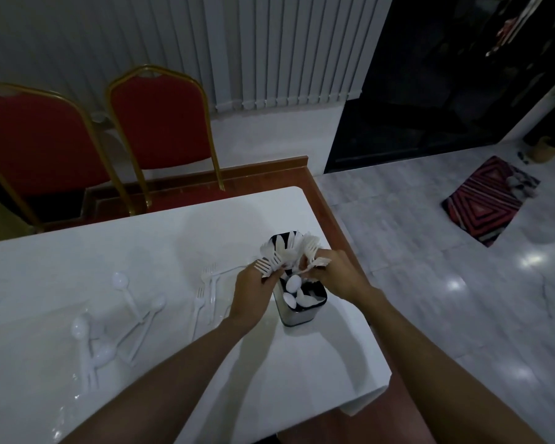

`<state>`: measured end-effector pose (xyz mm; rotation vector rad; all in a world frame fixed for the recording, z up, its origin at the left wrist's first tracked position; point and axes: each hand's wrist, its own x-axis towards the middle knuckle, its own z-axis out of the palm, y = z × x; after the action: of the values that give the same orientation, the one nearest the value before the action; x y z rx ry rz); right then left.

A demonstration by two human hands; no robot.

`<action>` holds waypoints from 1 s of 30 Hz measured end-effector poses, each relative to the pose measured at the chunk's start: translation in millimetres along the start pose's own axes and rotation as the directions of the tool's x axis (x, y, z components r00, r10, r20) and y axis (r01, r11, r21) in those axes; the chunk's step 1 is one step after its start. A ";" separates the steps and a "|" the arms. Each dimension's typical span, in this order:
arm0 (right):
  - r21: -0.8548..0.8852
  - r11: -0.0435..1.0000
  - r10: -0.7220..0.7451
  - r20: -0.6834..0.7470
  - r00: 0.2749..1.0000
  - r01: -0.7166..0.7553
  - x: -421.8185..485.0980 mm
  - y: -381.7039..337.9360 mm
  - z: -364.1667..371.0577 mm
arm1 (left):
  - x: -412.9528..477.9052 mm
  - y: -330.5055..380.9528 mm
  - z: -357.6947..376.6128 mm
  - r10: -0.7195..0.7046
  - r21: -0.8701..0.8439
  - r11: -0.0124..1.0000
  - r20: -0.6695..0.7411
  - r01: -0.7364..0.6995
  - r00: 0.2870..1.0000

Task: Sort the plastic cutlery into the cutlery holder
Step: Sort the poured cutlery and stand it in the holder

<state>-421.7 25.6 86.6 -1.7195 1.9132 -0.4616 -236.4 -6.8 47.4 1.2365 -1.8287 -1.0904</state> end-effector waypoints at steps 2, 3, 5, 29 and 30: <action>-0.097 0.995 -0.016 0.077 0.997 0.023 0.9 0.8 1.8 | 0.3 -2.1 2.1 -0.026 -0.004 1.000 -0.001 0.026 1.000; -0.127 0.991 -0.020 0.102 0.995 0.033 1.6 1.7 2.6 | 1.8 -1.0 3.7 -0.034 0.001 0.999 0.012 0.034 0.999; -0.106 0.993 -0.034 0.103 0.994 0.045 2.5 2.4 2.2 | 5.8 3.0 6.2 -0.045 0.023 0.999 0.032 0.044 0.998; 0.089 0.991 -0.083 -0.221 0.972 0.104 -6.5 -8.7 -10.1 | 3.8 12.5 -6.0 0.107 0.102 0.988 0.106 -0.118 0.989; -0.003 0.992 -0.124 -0.188 0.974 0.125 -5.2 -8.3 -10.5 | 3.6 12.3 -5.8 0.113 0.109 0.986 0.109 -0.125 0.988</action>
<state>-420.9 28.6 100.6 -1.8546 1.9339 -0.7010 -237.3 -9.2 61.3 1.1380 -2.0414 -1.0110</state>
